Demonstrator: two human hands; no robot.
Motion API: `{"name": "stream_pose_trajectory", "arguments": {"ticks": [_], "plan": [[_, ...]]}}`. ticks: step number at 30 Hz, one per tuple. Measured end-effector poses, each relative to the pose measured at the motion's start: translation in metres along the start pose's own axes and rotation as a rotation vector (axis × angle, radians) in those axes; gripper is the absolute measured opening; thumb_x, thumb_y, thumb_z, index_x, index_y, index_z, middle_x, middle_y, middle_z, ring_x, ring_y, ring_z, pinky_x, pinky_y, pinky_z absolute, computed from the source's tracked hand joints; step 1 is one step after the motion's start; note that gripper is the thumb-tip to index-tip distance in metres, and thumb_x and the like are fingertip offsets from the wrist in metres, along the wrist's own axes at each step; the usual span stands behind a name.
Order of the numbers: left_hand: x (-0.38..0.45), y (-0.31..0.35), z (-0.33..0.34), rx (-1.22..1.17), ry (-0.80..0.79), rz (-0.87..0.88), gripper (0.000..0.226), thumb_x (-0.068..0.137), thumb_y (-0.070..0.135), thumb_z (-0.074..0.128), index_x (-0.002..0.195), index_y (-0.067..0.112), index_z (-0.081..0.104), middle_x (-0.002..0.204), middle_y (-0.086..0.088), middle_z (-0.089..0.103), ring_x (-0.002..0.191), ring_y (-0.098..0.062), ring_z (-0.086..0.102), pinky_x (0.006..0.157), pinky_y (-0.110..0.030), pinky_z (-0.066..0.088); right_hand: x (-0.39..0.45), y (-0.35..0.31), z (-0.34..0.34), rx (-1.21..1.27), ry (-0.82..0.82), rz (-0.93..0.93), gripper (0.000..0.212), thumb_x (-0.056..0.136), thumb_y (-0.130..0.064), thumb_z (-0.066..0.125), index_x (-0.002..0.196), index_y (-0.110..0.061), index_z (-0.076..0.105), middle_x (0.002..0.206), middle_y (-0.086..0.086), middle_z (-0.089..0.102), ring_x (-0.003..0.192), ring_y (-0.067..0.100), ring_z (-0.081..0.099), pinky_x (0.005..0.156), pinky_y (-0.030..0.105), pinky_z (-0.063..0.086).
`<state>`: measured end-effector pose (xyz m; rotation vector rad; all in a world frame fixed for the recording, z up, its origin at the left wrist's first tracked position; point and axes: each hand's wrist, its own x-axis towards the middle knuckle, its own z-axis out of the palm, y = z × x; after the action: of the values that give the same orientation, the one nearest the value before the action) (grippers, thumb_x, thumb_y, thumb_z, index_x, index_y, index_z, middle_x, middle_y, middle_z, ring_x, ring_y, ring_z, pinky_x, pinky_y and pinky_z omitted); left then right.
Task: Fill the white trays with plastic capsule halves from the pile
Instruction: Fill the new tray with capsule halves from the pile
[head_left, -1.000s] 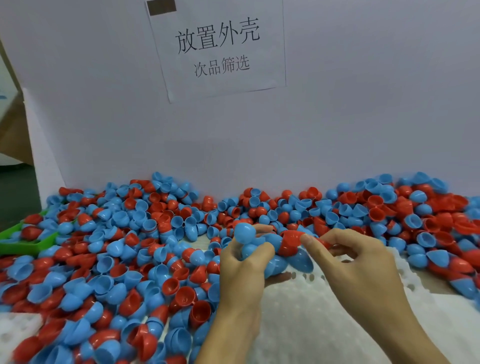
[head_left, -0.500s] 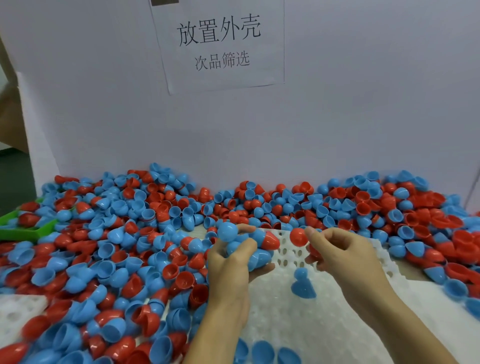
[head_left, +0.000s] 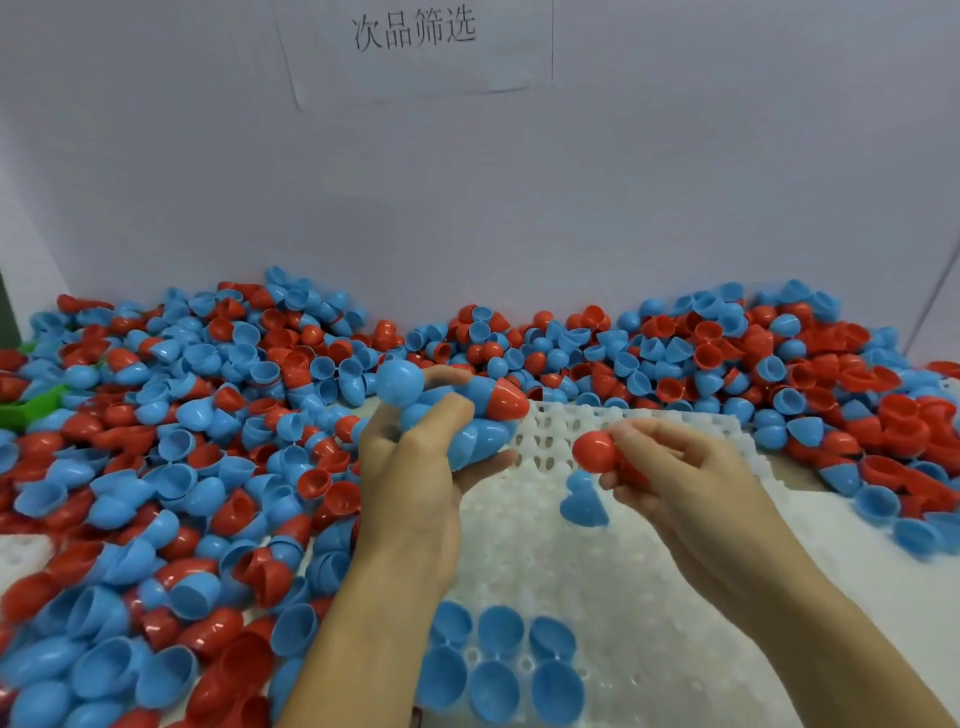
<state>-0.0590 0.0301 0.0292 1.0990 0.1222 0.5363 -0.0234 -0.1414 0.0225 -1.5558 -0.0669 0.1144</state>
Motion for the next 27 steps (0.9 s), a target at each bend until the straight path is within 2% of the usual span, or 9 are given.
{"name": "stream_pose_trajectory", "arguments": {"ticks": [5,9,12,14,16,18,21,23,27], "plan": [[-0.005,-0.004,0.014,0.020,-0.009,0.004,0.038,0.089,-0.002,0.059,0.069,0.028,0.070,0.079,-0.007,0.075,0.076,-0.024,0.075,0.054,-0.029,0.057,0.000,-0.003,-0.002,0.135,-0.022,0.000,0.014,0.095,-0.014,0.061,0.096,-0.015,0.076,0.093,-0.005,0.077,0.090,0.011,0.074,0.080,0.025,0.060],[-0.010,-0.013,0.029,-0.048,0.182,0.000,0.030,0.088,0.001,0.064,0.071,0.025,0.068,0.083,-0.006,0.074,0.077,-0.021,0.074,0.058,-0.029,0.057,-0.011,-0.006,0.013,0.252,0.030,-0.118,0.013,0.094,-0.019,0.062,0.100,-0.021,0.074,0.097,-0.006,0.077,0.094,0.010,0.073,0.079,0.022,0.058],[-0.014,-0.015,0.037,-0.139,0.330,-0.016,0.037,0.087,0.000,0.064,0.064,0.028,0.068,0.069,0.003,0.072,0.067,-0.013,0.073,0.057,-0.029,0.057,-0.024,-0.003,0.034,0.166,0.037,-0.237,0.014,0.088,-0.022,0.070,0.101,-0.026,0.076,0.093,-0.005,0.075,0.084,0.008,0.073,0.071,0.016,0.056],[-0.015,-0.015,0.039,-0.192,0.393,-0.042,0.028,0.086,0.000,0.063,0.072,0.023,0.067,0.068,-0.001,0.072,0.061,-0.018,0.072,0.053,-0.032,0.057,-0.032,0.000,0.047,0.132,-0.036,-0.269,0.016,0.084,-0.018,0.076,0.099,-0.024,0.076,0.086,-0.005,0.075,0.076,0.007,0.072,0.066,0.013,0.054],[-0.015,-0.014,0.036,-0.228,0.460,-0.087,0.015,0.084,0.004,0.066,0.080,0.019,0.068,0.078,-0.012,0.074,0.067,-0.032,0.074,0.057,-0.045,0.061,-0.034,0.002,0.053,0.103,-0.111,-0.277,0.016,0.084,-0.016,0.077,0.098,-0.023,0.075,0.083,-0.005,0.075,0.074,0.005,0.073,0.062,0.009,0.052],[-0.012,-0.014,0.031,-0.234,0.504,-0.118,0.011,0.082,0.009,0.068,0.092,0.013,0.068,0.079,-0.014,0.072,0.064,-0.031,0.071,0.060,-0.048,0.061,-0.034,0.001,0.053,0.057,-0.202,-0.296,0.013,0.091,-0.016,0.069,0.100,-0.023,0.075,0.090,-0.002,0.076,0.078,0.005,0.073,0.067,0.011,0.054],[-0.005,-0.014,0.025,-0.247,0.523,-0.135,0.014,0.086,0.010,0.065,0.100,0.011,0.063,0.075,-0.004,0.064,0.053,-0.018,0.064,0.051,-0.032,0.054,-0.030,0.002,0.050,-0.041,-0.309,-0.301,0.032,0.100,-0.006,0.051,0.106,-0.028,0.073,0.097,-0.005,0.077,0.088,0.011,0.074,0.082,0.022,0.058],[-0.003,-0.014,0.024,-0.258,0.492,-0.194,0.015,0.087,0.012,0.065,0.103,0.013,0.062,0.082,-0.007,0.064,0.056,-0.019,0.065,0.051,-0.031,0.054,-0.027,0.004,0.047,-0.126,-0.320,-0.301,0.038,0.098,0.001,0.049,0.113,-0.025,0.073,0.099,-0.006,0.077,0.090,0.020,0.074,0.086,0.036,0.060],[-0.001,-0.019,0.025,-0.224,0.423,-0.279,0.021,0.089,0.014,0.065,0.110,0.010,0.066,0.091,-0.011,0.066,0.070,-0.024,0.068,0.056,-0.033,0.056,-0.022,0.003,0.038,-0.214,-0.287,-0.330,0.027,0.090,-0.002,0.067,0.110,-0.018,0.076,0.091,-0.006,0.077,0.081,0.012,0.075,0.081,0.028,0.060]]}}
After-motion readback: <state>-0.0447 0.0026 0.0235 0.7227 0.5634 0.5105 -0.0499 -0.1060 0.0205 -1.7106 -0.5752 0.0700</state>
